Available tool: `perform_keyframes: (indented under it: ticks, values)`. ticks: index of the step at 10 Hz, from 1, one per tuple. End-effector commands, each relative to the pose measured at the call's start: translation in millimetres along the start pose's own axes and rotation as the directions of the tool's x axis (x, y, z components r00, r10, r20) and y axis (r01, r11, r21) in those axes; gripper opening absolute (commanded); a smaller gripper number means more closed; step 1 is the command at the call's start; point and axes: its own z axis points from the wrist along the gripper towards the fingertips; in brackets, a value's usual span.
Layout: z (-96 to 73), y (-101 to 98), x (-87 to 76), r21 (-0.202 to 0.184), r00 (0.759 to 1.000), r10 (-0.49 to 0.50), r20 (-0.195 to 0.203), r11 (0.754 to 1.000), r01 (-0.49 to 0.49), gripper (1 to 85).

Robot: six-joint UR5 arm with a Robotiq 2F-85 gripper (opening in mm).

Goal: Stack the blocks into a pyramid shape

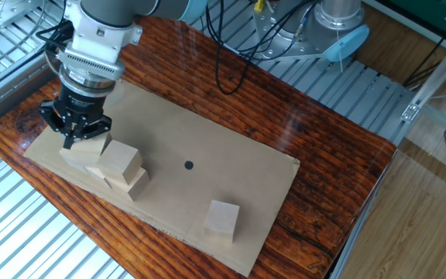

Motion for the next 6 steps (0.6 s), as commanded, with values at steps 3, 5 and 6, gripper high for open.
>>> perform_keyframes:
  ticks: [3, 5, 6]
  values:
    - [-6.1, -31.4, 9.9, 0.112, 0.982, -0.186, -0.028, 0.976, 0.188, 1.0]
    - [-7.2, -9.3, 31.0, 0.020, 0.988, -0.137, -0.076, 0.990, 0.139, 1.0]
    - [-7.4, 2.4, 43.4, -0.028, 0.986, -0.129, -0.103, 0.991, 0.127, 1.0]
